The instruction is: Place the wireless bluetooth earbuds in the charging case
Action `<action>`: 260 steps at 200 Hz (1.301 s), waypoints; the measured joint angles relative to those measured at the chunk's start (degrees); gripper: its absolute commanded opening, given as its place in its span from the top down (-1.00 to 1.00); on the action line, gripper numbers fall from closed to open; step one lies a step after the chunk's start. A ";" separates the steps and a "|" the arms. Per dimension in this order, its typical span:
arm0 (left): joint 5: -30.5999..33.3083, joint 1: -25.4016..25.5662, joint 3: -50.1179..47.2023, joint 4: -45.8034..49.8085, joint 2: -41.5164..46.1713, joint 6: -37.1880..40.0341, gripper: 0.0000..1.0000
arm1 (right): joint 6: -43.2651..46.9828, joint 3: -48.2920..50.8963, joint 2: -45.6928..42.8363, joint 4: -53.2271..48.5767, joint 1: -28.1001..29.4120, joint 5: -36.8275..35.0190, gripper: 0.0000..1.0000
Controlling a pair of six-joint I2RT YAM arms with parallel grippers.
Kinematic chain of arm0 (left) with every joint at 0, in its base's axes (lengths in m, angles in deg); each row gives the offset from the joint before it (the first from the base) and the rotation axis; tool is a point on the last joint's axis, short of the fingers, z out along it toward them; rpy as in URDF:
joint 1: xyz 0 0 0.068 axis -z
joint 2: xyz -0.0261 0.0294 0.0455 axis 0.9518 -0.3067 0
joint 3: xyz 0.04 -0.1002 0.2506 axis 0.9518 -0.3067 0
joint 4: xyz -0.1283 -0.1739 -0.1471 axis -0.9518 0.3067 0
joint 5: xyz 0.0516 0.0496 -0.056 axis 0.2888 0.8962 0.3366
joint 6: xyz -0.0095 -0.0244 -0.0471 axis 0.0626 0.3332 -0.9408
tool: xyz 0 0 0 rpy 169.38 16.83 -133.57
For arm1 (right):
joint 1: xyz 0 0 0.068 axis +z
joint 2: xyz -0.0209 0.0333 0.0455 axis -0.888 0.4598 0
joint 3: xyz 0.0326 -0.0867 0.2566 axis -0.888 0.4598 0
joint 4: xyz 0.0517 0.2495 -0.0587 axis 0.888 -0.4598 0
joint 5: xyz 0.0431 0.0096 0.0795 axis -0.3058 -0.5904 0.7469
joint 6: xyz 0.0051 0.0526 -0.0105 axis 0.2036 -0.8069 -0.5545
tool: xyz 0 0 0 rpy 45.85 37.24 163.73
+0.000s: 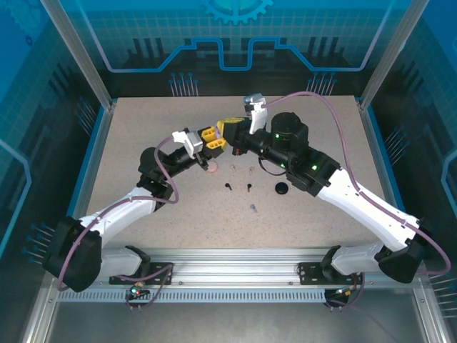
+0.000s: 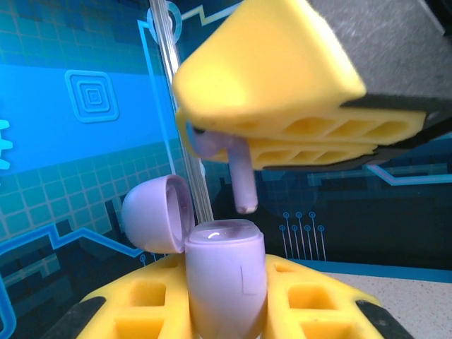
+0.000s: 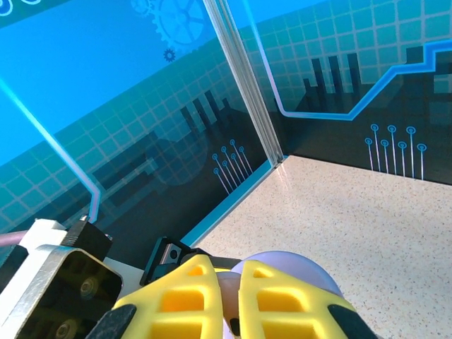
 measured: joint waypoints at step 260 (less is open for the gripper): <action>0.63 0.35 0.07 2.69 0.24 1.07 1.00 | 2.21 1.42 -0.33 -3.69 -1.05 1.64 -0.14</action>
